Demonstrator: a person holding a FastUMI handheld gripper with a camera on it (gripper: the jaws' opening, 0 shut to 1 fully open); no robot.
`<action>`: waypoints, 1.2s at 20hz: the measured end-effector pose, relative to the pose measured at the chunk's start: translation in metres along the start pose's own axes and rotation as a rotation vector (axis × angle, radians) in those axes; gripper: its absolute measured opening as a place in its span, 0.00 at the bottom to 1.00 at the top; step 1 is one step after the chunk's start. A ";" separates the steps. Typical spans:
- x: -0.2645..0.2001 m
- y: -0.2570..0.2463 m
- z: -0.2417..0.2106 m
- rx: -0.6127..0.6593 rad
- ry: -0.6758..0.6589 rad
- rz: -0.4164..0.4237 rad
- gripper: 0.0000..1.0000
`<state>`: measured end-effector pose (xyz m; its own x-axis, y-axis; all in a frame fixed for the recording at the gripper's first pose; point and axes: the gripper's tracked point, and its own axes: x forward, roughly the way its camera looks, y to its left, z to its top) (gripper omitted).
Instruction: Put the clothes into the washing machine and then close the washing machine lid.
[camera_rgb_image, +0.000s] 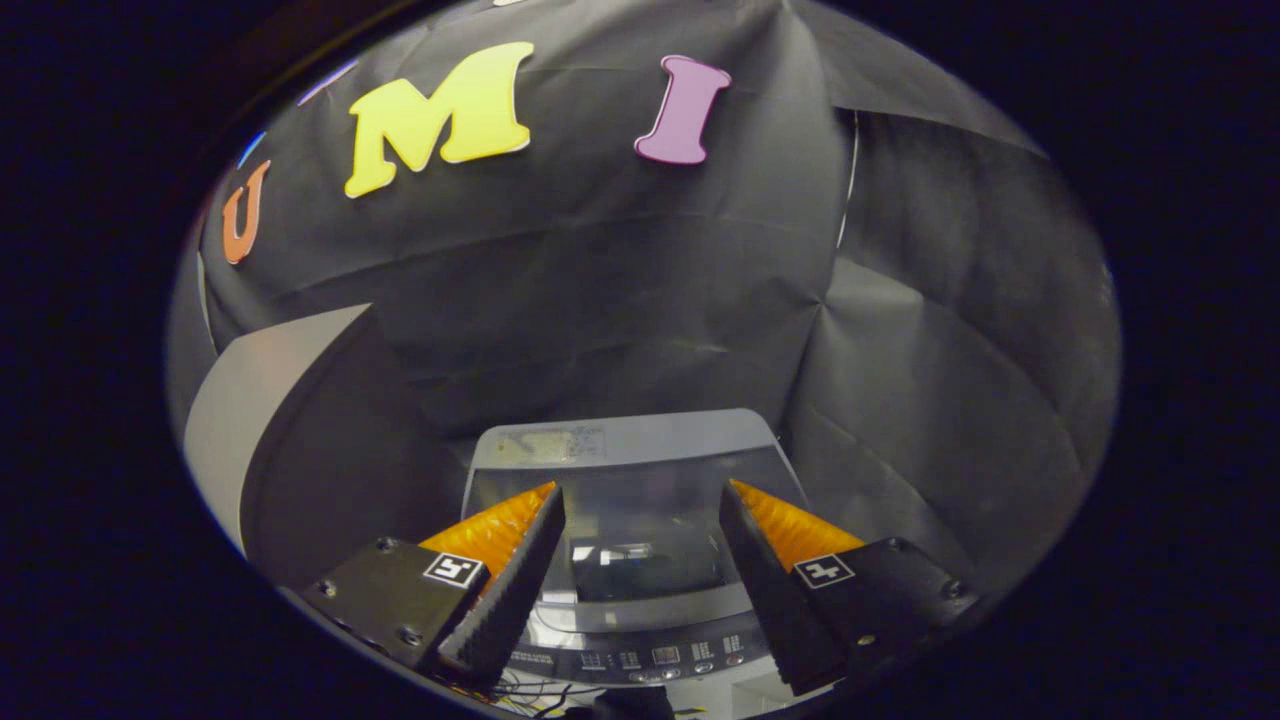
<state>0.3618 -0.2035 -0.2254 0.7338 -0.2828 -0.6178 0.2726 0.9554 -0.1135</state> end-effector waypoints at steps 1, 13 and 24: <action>-0.014 -0.001 -0.002 -0.001 -0.023 -0.003 0.98; -0.197 -0.031 0.027 0.008 -0.345 0.018 0.98; -0.333 -0.071 -0.055 -0.005 -0.515 0.168 0.98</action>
<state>0.0639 -0.1722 -0.0540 0.9773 -0.1303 -0.1670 0.1236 0.9911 -0.0503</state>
